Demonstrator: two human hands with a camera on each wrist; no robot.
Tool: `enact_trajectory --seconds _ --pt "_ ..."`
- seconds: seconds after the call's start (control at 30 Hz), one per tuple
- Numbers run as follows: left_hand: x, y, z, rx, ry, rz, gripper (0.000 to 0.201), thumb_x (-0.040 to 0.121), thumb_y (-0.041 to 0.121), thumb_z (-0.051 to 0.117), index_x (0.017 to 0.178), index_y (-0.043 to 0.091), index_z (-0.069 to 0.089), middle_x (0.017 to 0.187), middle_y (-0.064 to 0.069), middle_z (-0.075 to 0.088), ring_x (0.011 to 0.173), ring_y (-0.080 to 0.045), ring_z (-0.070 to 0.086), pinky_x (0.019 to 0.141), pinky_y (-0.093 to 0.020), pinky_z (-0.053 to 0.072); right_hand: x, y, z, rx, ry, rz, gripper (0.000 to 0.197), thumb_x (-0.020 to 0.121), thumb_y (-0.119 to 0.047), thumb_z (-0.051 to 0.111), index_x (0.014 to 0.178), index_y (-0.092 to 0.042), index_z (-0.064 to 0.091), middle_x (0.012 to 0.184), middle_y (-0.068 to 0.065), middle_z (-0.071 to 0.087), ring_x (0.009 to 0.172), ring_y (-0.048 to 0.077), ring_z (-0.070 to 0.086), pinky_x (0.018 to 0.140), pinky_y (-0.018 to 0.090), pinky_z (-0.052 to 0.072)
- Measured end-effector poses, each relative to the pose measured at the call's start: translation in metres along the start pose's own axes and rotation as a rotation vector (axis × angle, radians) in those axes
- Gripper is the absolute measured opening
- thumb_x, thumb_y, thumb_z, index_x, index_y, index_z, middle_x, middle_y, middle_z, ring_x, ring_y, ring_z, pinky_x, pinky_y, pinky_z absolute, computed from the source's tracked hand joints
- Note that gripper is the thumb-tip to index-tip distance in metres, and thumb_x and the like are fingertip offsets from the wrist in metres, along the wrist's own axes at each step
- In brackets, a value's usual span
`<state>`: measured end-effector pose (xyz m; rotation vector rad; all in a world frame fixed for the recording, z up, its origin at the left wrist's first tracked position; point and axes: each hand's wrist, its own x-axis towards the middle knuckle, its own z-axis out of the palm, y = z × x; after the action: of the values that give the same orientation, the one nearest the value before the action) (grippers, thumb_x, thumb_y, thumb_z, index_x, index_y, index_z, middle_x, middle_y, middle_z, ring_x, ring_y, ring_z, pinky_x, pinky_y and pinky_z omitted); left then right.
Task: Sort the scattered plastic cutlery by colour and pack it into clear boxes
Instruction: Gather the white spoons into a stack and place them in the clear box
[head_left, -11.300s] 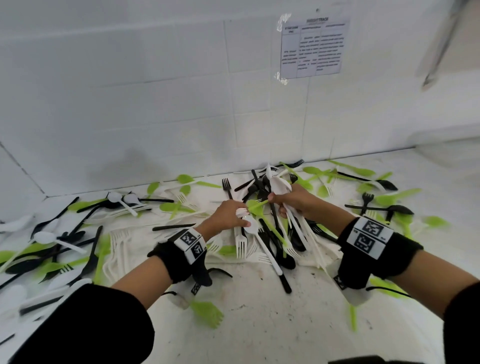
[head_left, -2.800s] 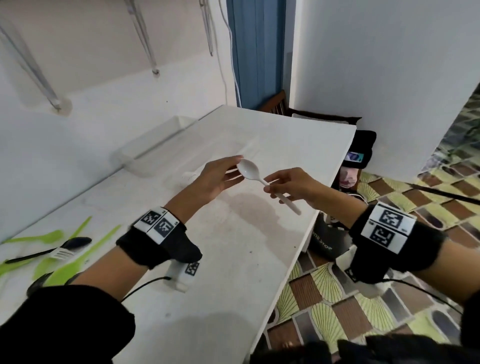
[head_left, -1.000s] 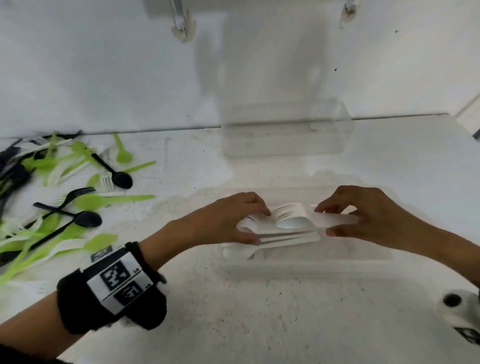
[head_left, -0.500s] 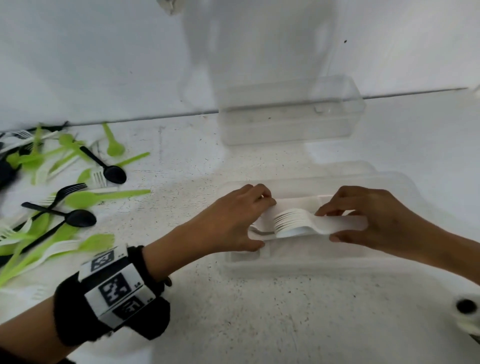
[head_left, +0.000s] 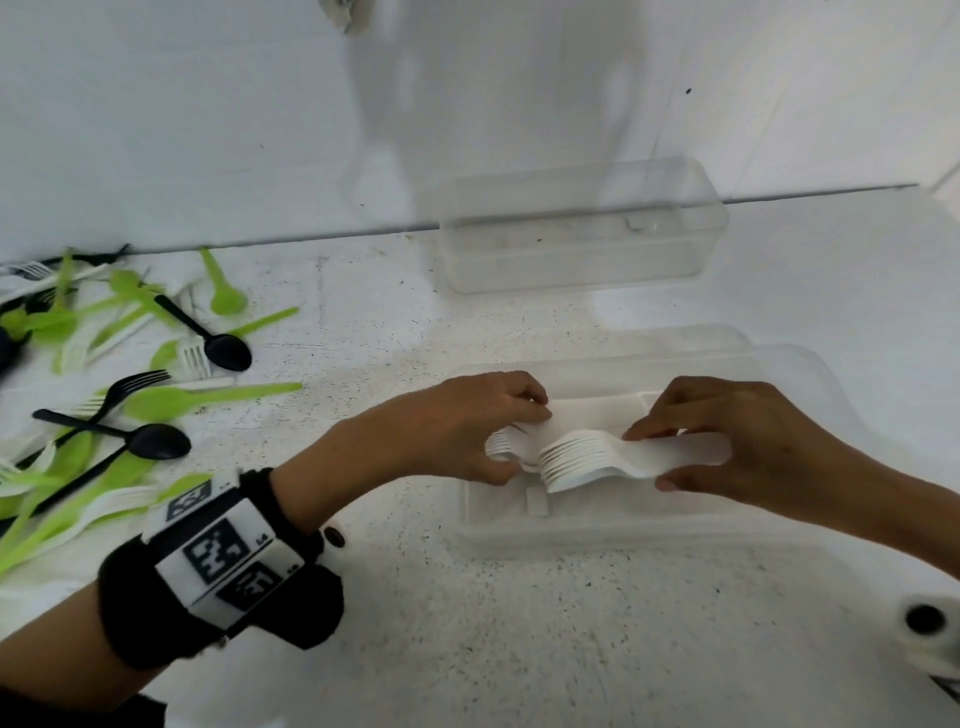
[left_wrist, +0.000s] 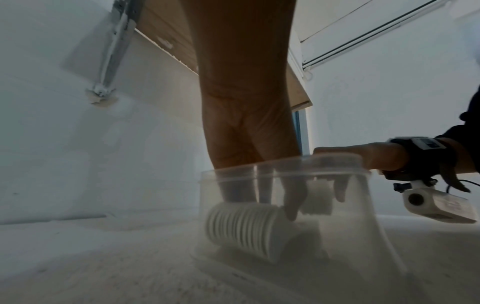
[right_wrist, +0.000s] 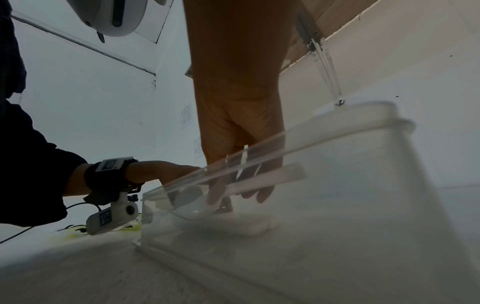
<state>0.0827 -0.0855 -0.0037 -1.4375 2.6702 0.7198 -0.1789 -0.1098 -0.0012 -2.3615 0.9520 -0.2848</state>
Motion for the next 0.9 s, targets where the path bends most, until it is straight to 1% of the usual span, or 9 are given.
enact_trajectory --seconds 0.13,0.2,0.27,0.37,0.43,0.57,0.7,0.8,0.9 --pt "0.005 -0.008 -0.007 -0.065 -0.029 0.010 0.050 0.085 0.021 0.066 0.132 0.013 0.052 0.139 0.003 0.046 0.121 -0.008 0.046 0.096 -0.014 0.032 0.004 -0.008 0.007 -0.003 -0.039 0.029 0.046 0.059 -0.014 0.086 0.101 -0.026 0.073 0.086 -0.031 0.051 0.078 -0.010 0.055 0.073 -0.003 0.036" --pt "0.005 -0.010 -0.007 -0.090 -0.024 0.011 0.049 0.085 0.022 0.067 0.132 0.014 0.053 0.139 0.004 0.047 0.121 -0.008 0.046 0.097 -0.012 0.031 0.008 -0.014 0.014 -0.001 -0.060 0.028 0.043 0.061 -0.016 0.086 0.101 -0.027 0.073 0.086 -0.033 0.051 0.079 -0.013 0.051 0.074 -0.001 0.038" --pt "0.004 -0.012 -0.005 -0.112 -0.018 0.016 0.047 0.086 0.022 0.066 0.131 0.014 0.054 0.138 0.003 0.048 0.121 -0.007 0.046 0.097 -0.011 0.031 0.013 -0.023 0.019 0.003 -0.072 0.040 0.040 0.064 -0.021 0.084 0.100 -0.030 0.072 0.087 -0.028 0.057 0.081 -0.008 0.055 0.073 0.005 0.041" --pt "0.003 -0.014 -0.003 -0.172 0.010 0.029 0.041 0.089 0.024 0.063 0.127 0.014 0.058 0.135 0.002 0.050 0.121 -0.008 0.048 0.101 -0.019 0.036 0.023 -0.033 0.024 -0.035 -0.098 0.081 0.034 0.066 -0.029 0.082 0.098 -0.032 0.070 0.085 -0.020 0.059 0.078 -0.004 0.054 0.068 0.010 0.040" --pt "0.003 -0.013 -0.004 -0.179 -0.006 0.021 0.046 0.087 0.033 0.064 0.128 0.015 0.057 0.135 0.004 0.049 0.121 -0.007 0.046 0.102 -0.024 0.038 0.031 -0.039 0.027 -0.062 -0.110 0.090 0.033 0.066 -0.034 0.081 0.096 -0.032 0.068 0.082 -0.020 0.056 0.074 -0.004 0.051 0.064 0.009 0.039" --pt "0.001 -0.010 -0.005 -0.141 -0.071 0.023 0.070 0.071 0.044 0.076 0.132 0.019 0.052 0.135 0.008 0.042 0.119 -0.002 0.038 0.100 -0.017 0.035 0.041 -0.046 0.035 -0.134 -0.111 0.093 0.033 0.066 -0.037 0.079 0.095 -0.031 0.064 0.083 -0.019 0.050 0.077 0.001 0.049 0.065 0.018 0.041" --pt "0.000 -0.008 0.001 -0.069 -0.045 0.039 0.067 0.073 0.042 0.075 0.131 0.021 0.052 0.135 0.006 0.039 0.119 -0.006 0.039 0.098 -0.021 0.037 0.041 -0.049 0.037 -0.218 -0.127 0.078 0.035 0.069 -0.038 0.077 0.099 -0.030 0.060 0.088 -0.017 0.045 0.083 0.004 0.042 0.061 0.019 0.033" --pt "0.000 -0.009 0.004 -0.041 -0.013 0.046 0.066 0.074 0.043 0.073 0.132 0.020 0.051 0.135 0.006 0.040 0.119 -0.006 0.040 0.096 -0.017 0.036 0.043 -0.047 0.033 -0.229 -0.168 0.085 0.033 0.072 -0.039 0.075 0.100 -0.032 0.060 0.089 -0.017 0.044 0.084 0.004 0.040 0.066 0.023 0.035" --pt "0.001 -0.010 0.003 -0.031 -0.016 0.043 0.068 0.075 0.045 0.073 0.133 0.018 0.051 0.135 0.005 0.040 0.120 -0.006 0.040 0.097 -0.018 0.036 0.042 -0.042 0.029 -0.179 -0.200 0.088 0.031 0.073 -0.038 0.075 0.099 -0.032 0.060 0.085 -0.017 0.046 0.082 0.003 0.045 0.066 0.020 0.038"
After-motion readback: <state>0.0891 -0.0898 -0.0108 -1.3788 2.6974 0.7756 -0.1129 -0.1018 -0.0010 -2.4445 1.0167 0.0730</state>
